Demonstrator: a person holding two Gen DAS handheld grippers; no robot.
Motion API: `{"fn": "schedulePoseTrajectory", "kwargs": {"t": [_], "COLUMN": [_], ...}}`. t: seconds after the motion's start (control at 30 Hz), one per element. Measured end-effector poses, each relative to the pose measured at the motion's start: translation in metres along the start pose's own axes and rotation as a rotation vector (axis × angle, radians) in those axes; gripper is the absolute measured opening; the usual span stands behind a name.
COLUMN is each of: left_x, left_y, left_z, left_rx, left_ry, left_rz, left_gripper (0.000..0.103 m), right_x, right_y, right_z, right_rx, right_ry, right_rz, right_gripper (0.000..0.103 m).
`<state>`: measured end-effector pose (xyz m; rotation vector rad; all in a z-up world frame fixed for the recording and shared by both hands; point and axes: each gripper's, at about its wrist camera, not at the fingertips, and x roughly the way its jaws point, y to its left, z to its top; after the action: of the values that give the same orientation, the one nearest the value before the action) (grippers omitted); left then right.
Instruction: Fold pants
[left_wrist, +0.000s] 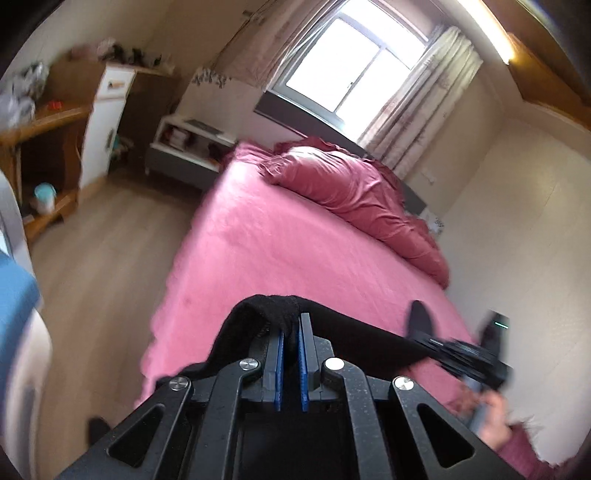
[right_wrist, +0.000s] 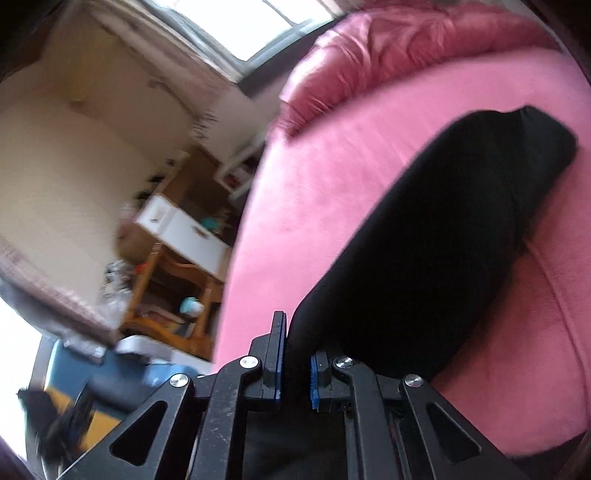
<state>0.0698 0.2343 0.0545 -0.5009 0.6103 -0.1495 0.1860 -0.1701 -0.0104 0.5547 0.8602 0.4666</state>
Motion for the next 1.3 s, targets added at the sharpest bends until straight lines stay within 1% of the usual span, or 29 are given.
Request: {"fn": "schedulePoseTrajectory", "kwargs": {"t": [0.03, 0.1, 0.13, 0.23, 0.3, 0.37, 0.43, 0.53, 0.63, 0.7, 0.73, 0.8, 0.83, 0.87, 0.9, 0.93, 1.03, 1.07, 1.13, 1.2, 1.23, 1.3], "left_x": [0.0, -0.001, -0.004, -0.011, -0.013, -0.014, -0.013, -0.013, -0.016, -0.017, -0.016, -0.013, -0.013, -0.013, -0.015, -0.018, -0.03, -0.035, -0.041, -0.045, -0.044, -0.041], "left_y": [0.001, 0.005, 0.009, 0.025, 0.038, 0.049, 0.059, 0.073, 0.084, 0.085, 0.085, 0.089, 0.094, 0.102, 0.109, 0.117, 0.127, 0.129, 0.132, 0.131, 0.129, 0.124], "left_z": [-0.001, -0.01, -0.017, -0.051, -0.083, -0.107, -0.13, -0.157, -0.175, -0.176, -0.175, -0.176, -0.176, -0.178, -0.179, -0.181, -0.182, -0.182, -0.182, -0.18, -0.179, -0.183], "left_rx": [-0.002, -0.002, -0.009, -0.053, -0.089, -0.113, -0.151, -0.194, -0.242, -0.255, -0.255, -0.282, -0.329, -0.389, -0.447, -0.525, -0.627, -0.674, -0.735, -0.768, -0.784, -0.815], "left_ry": [0.007, 0.028, 0.04, 0.094, 0.155, 0.202, 0.244, 0.29, 0.311, 0.311, 0.314, 0.327, 0.339, 0.346, 0.345, 0.337, 0.299, 0.29, 0.266, 0.244, 0.249, 0.283], "left_rz": [0.0, 0.017, 0.021, 0.033, 0.054, 0.088, 0.107, 0.143, 0.155, 0.155, 0.159, 0.166, 0.156, 0.145, 0.126, 0.088, 0.038, 0.007, -0.025, -0.038, -0.04, -0.032], "left_gripper": [0.006, 0.006, 0.006, 0.006, 0.006, 0.006, 0.006, 0.006, 0.006, 0.006, 0.007, 0.012, 0.017, 0.025, 0.026, 0.026, 0.03, 0.032, 0.035, 0.036, 0.037, 0.038], "right_x": [-0.009, -0.033, -0.039, -0.052, -0.054, -0.047, -0.038, -0.027, -0.017, -0.017, -0.016, -0.015, -0.014, -0.011, -0.011, -0.005, 0.0, 0.0, 0.003, 0.003, 0.005, 0.006], "right_y": [0.002, 0.008, 0.008, 0.005, -0.002, -0.013, -0.024, -0.035, -0.035, -0.033, -0.031, -0.022, -0.018, -0.016, -0.016, -0.018, -0.027, -0.029, -0.03, -0.032, -0.028, -0.029], "right_z": [-0.006, -0.033, -0.045, -0.091, -0.122, -0.149, -0.168, -0.187, -0.2, -0.204, -0.201, -0.203, -0.206, -0.208, -0.212, -0.218, -0.224, -0.225, -0.224, -0.224, -0.225, -0.225], "right_rx": [-0.01, -0.061, -0.078, -0.121, -0.128, -0.118, -0.103, -0.088, -0.108, -0.123, -0.129, -0.158, -0.182, -0.194, -0.199, -0.191, -0.162, -0.154, -0.157, -0.163, -0.162, -0.153], "right_ry": [-0.002, 0.023, 0.048, 0.134, 0.2, 0.26, 0.304, 0.348, 0.373, 0.379, 0.38, 0.382, 0.39, 0.398, 0.407, 0.418, 0.424, 0.423, 0.421, 0.422, 0.421, 0.422], "right_rz": [0.013, 0.04, 0.045, 0.035, 0.026, 0.001, -0.027, -0.052, -0.071, -0.074, -0.072, -0.066, -0.071, -0.079, -0.089, -0.101, -0.107, -0.105, -0.107, -0.11, -0.11, -0.107], "right_gripper": [0.01, 0.01, 0.009, 0.008, 0.008, 0.008, 0.008, 0.008, 0.008, 0.008, 0.008, 0.008, 0.008, 0.008, 0.008, 0.008, 0.008, 0.008, 0.008, 0.008, 0.008, 0.008]}}
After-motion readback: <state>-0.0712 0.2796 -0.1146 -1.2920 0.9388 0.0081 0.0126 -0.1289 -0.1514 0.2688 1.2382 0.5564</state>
